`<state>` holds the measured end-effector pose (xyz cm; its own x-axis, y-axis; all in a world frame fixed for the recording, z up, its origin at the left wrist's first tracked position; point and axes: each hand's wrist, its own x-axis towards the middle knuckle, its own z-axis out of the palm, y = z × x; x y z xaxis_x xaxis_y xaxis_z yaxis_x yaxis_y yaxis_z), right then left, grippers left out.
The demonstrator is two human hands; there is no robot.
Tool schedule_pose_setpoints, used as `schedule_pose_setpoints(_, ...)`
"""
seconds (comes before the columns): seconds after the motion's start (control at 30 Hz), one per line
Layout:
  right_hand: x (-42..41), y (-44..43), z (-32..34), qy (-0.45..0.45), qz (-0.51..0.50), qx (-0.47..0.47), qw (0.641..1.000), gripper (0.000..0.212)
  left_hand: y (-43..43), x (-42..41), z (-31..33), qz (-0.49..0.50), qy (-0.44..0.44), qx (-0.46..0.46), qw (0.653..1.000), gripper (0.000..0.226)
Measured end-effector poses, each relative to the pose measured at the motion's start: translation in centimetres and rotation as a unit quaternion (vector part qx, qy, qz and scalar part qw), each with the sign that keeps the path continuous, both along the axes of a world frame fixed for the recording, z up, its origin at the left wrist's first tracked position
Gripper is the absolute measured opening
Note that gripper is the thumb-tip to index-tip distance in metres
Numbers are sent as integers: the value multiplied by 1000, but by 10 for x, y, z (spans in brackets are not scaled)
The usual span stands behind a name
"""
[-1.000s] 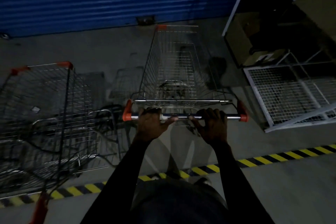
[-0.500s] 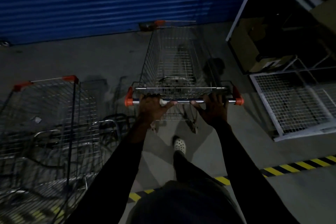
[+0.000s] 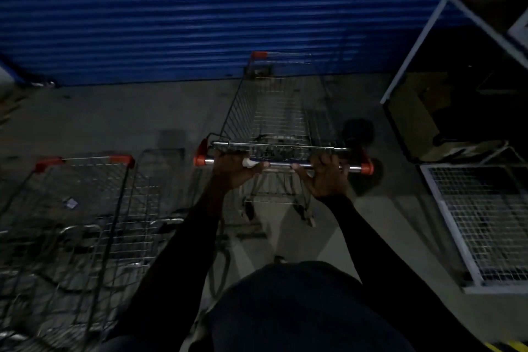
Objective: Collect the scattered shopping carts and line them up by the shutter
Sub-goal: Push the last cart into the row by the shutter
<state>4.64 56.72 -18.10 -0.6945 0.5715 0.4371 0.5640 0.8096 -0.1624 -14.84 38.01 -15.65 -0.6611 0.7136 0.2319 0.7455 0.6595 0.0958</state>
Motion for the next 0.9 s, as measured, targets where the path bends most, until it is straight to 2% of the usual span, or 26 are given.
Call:
schedule_pose_setpoints(0.1, -12, 2, 4, -36, 24, -15, 999, 68, -8, -4, 6, 6, 24, 39, 999, 76)
schedule_pose_setpoints(0.2, -20, -6, 8, -71, 25, -12, 997, 71, -19, -10, 3, 21, -28, 34, 999, 80)
schedule_pose_setpoints(0.33, -14, -27, 8, -96, 24, 4, 995, 78, -43, -1, 2, 41, 56, -5, 998, 78)
schedule_pose_setpoints(0.4, -5, -41, 6, -107, 25, 1, 994, 85, -58, 8, -4, 32, 74, -8, 997, 77)
schedule_pose_setpoints(0.47, 6, -55, 3, -98, 29, -10, 995, 88, -74, 20, -7, 35, 55, 11, 998, 77)
schedule_pose_setpoints(0.63, 43, -103, -2, -27, 40, 7, 999, 70, -124, 57, -15, 36, 64, 41, 997, 75)
schedule_pose_setpoints(0.8, 82, -154, -2, -16, 49, 8, 999, 59, -178, 100, -17, 21, 119, 77, 990, 66)
schedule_pose_setpoints(0.9, 106, -180, -1, -22, 51, -2, 998, 61, -205, 124, -14, 24, 107, 89, 990, 64)
